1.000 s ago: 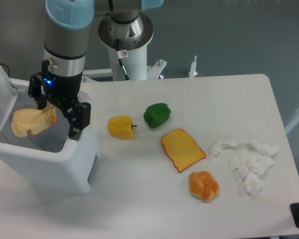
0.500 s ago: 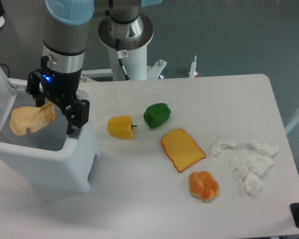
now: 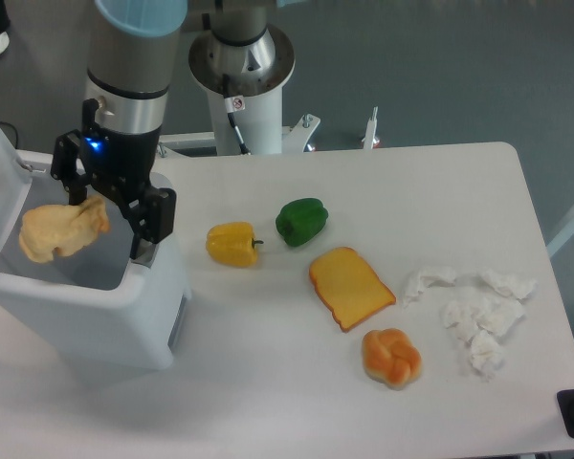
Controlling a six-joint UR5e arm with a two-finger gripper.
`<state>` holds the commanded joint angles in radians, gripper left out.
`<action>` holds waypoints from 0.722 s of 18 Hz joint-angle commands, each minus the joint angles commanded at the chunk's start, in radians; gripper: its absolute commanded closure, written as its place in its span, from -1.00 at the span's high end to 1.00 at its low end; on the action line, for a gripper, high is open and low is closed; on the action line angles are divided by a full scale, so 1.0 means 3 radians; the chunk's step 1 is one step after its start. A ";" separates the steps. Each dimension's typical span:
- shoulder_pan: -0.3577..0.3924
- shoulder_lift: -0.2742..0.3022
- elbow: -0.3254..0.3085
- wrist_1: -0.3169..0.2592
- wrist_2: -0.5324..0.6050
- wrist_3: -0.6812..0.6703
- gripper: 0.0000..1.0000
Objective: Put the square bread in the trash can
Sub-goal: 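Hold the bread inside the can rim and shift it deeper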
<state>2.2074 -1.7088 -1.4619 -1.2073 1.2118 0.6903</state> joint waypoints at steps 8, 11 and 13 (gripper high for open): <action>0.0015 -0.0056 -0.0020 0.0092 0.0015 -0.0005 1.00; 0.0015 -0.0072 -0.0020 0.0092 0.0015 -0.0005 1.00; 0.0015 -0.0077 -0.0025 0.0092 0.0020 -0.0005 1.00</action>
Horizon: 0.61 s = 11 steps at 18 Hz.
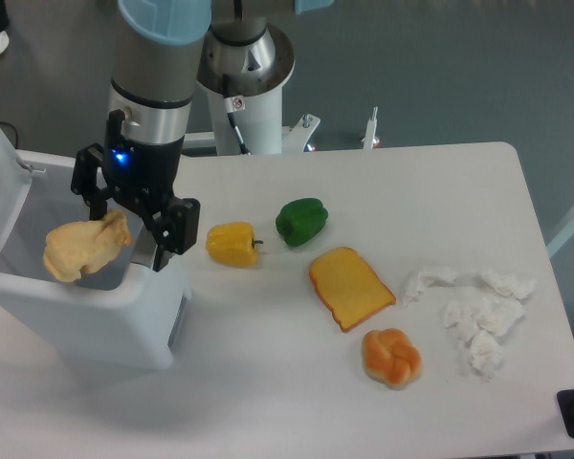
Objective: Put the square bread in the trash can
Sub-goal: 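Hold the bread inside the can rim and shift it deeper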
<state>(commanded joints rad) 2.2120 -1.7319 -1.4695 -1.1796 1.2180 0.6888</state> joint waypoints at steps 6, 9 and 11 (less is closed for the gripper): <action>-0.0025 0.0036 -0.0031 -0.0005 -0.0005 -0.0046 1.00; -0.0051 0.0056 -0.0031 -0.0005 -0.0010 -0.0087 1.00; -0.0071 0.0056 -0.0061 -0.0005 0.0000 -0.0087 1.00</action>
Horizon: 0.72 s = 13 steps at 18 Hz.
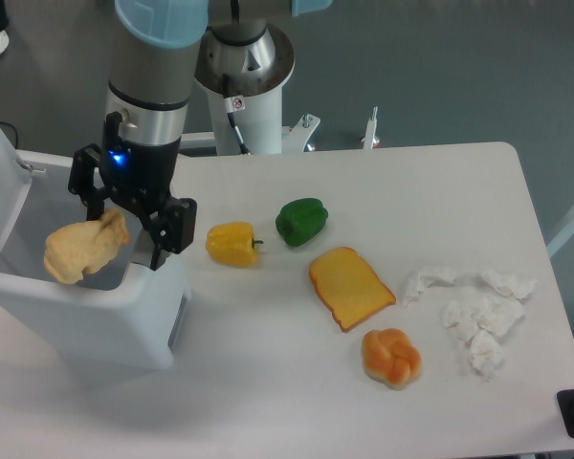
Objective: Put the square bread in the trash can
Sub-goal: 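Hold the bread inside the can rim and shift it deeper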
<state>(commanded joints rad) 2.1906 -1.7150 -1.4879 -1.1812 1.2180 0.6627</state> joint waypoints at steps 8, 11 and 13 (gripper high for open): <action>-0.0118 0.0133 -0.0103 0.0000 0.0000 0.0010 1.00; -0.0118 0.0143 -0.0118 0.0005 0.0005 0.0020 1.00; -0.0113 0.0138 -0.0107 0.0000 0.0005 0.0015 1.00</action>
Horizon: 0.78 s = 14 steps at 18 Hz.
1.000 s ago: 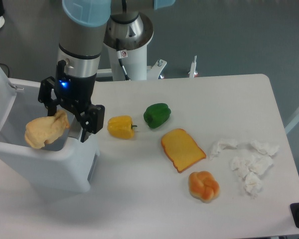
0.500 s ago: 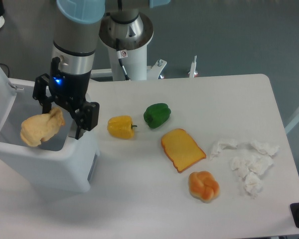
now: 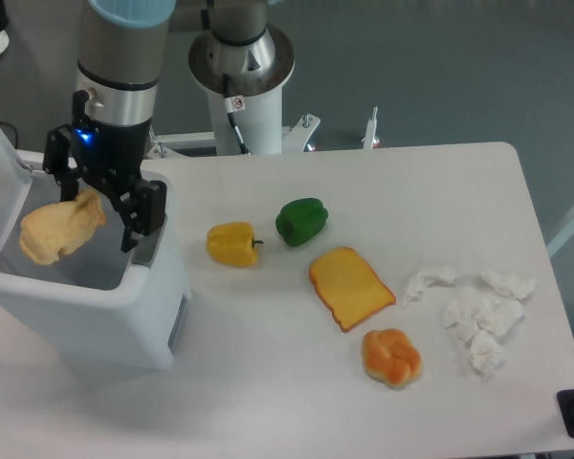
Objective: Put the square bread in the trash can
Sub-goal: 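Hold the bread inside the can rim and shift it deeper, then open the gripper to drop the bread into the trash can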
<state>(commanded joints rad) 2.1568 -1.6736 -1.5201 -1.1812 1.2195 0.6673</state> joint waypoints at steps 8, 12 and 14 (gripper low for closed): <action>-0.0005 0.0066 -0.0112 0.0005 0.0000 0.0015 1.00; -0.0051 0.0220 -0.0291 0.0020 0.0000 0.0031 1.00; -0.0056 0.0225 -0.0302 0.0015 0.0000 0.0026 1.00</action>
<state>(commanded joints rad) 2.1399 -1.6061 -1.6107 -1.1766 1.2195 0.6750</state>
